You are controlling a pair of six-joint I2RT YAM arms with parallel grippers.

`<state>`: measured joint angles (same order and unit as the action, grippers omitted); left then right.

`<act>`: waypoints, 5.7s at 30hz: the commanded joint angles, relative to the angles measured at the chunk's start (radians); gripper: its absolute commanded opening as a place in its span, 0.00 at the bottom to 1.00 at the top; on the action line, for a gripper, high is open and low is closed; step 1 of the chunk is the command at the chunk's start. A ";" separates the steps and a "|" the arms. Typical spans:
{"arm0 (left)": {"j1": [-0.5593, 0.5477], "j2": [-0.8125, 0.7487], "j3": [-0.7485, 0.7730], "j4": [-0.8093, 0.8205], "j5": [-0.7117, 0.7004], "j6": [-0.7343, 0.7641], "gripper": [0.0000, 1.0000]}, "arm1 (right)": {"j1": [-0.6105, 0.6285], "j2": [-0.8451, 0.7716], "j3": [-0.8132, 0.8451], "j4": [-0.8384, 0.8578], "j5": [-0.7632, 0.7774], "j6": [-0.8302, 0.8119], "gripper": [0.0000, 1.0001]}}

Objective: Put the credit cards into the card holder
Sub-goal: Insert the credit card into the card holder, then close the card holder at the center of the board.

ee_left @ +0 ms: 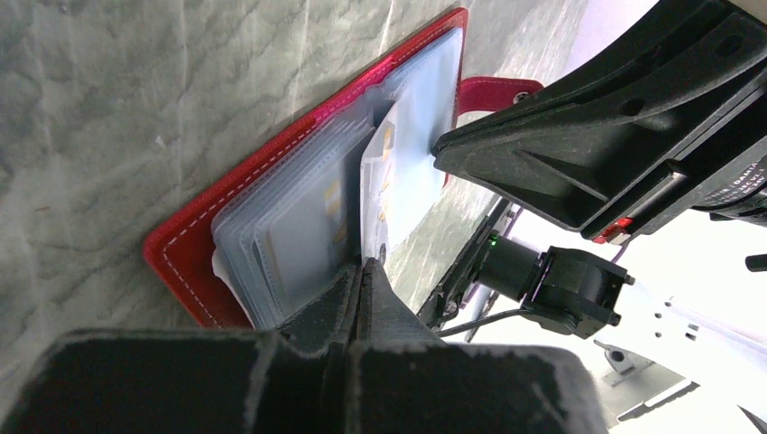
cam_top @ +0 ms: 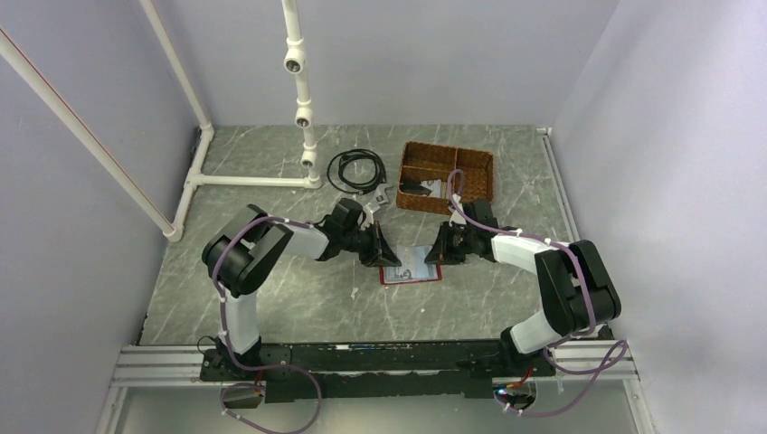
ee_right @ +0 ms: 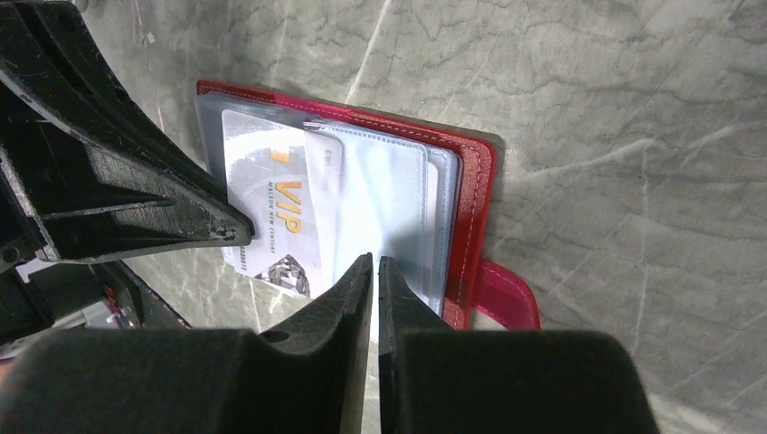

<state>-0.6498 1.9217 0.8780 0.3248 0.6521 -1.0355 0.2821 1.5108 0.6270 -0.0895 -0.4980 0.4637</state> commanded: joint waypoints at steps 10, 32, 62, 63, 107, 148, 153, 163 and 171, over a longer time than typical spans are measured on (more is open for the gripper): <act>-0.048 -0.018 -0.020 0.093 -0.122 -0.034 0.00 | -0.008 0.016 -0.017 -0.019 0.068 -0.023 0.09; -0.112 0.053 0.142 -0.157 -0.137 0.064 0.00 | -0.016 0.016 0.014 -0.057 0.018 -0.033 0.18; -0.018 -0.256 0.142 -0.653 -0.176 0.316 0.77 | -0.004 -0.031 0.035 -0.101 0.066 -0.073 0.16; 0.003 -0.264 0.118 -0.635 -0.156 0.311 0.77 | -0.004 -0.028 0.035 -0.096 0.059 -0.071 0.16; -0.103 0.061 0.239 -0.082 0.033 0.131 0.57 | -0.162 -0.256 0.033 -0.228 0.043 -0.069 0.40; -0.125 0.172 0.358 -0.394 -0.072 0.195 0.00 | -0.088 -0.113 0.045 -0.094 -0.138 -0.024 0.00; -0.129 0.173 0.359 -0.397 -0.074 0.197 0.00 | -0.064 -0.077 0.059 -0.076 -0.132 -0.011 0.00; -0.131 0.166 0.358 -0.403 -0.071 0.203 0.00 | -0.040 -0.039 0.077 -0.059 -0.099 0.007 0.00; -0.131 0.171 0.366 -0.412 -0.068 0.209 0.00 | -0.022 -0.012 0.093 -0.066 -0.075 0.008 0.00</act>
<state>-0.7563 2.0533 1.2346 -0.0330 0.6395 -0.8585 0.2424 1.4811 0.6769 -0.1909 -0.5877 0.4652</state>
